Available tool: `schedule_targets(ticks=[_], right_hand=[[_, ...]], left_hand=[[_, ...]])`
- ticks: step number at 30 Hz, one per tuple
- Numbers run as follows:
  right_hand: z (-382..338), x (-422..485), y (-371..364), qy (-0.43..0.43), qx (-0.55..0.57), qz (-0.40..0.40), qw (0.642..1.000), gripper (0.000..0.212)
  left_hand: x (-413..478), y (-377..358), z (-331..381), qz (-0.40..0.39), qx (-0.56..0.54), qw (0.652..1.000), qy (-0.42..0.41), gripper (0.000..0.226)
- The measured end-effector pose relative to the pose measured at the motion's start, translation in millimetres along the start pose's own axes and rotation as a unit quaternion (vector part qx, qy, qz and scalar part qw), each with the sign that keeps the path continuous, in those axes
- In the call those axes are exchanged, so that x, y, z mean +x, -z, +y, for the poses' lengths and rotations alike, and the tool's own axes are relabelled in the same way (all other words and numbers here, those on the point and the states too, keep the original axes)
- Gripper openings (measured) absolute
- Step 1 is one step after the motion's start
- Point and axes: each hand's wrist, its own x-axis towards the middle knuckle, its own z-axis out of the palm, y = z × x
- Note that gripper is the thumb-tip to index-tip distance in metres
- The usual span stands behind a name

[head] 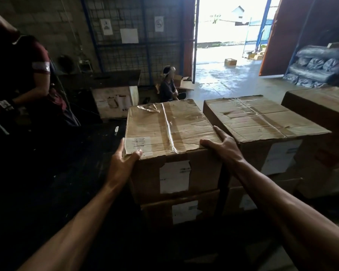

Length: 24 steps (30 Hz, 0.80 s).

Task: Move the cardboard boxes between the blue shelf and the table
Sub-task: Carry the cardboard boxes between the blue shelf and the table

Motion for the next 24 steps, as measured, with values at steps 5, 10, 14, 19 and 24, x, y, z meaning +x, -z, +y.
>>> schedule_targets(ticks=[5,10,14,19,24], right_hand=[[-41,-25,1,0.047,0.002,0.045,0.998,0.078],[-104,-72,7,0.090,-0.004,0.133,0.987,0.071],[-148,-124,-3,0.095,-0.011,0.206,0.974,0.079],[-181,-199,-13,0.095,-0.048,0.301,0.948,0.080],[-195,-284,3,0.052,-0.067,0.375,0.923,0.089]], left_hand=[[-5,26,30,0.027,-0.033,0.998,-0.056,0.060],[-1,55,76,-0.006,-0.057,0.991,-0.124,0.047],[0,83,103,-0.064,-0.102,0.980,-0.161,0.062],[-28,107,122,-0.148,-0.160,0.962,-0.166,0.047],[-64,96,146,-0.249,-0.186,0.933,-0.180,0.077]])
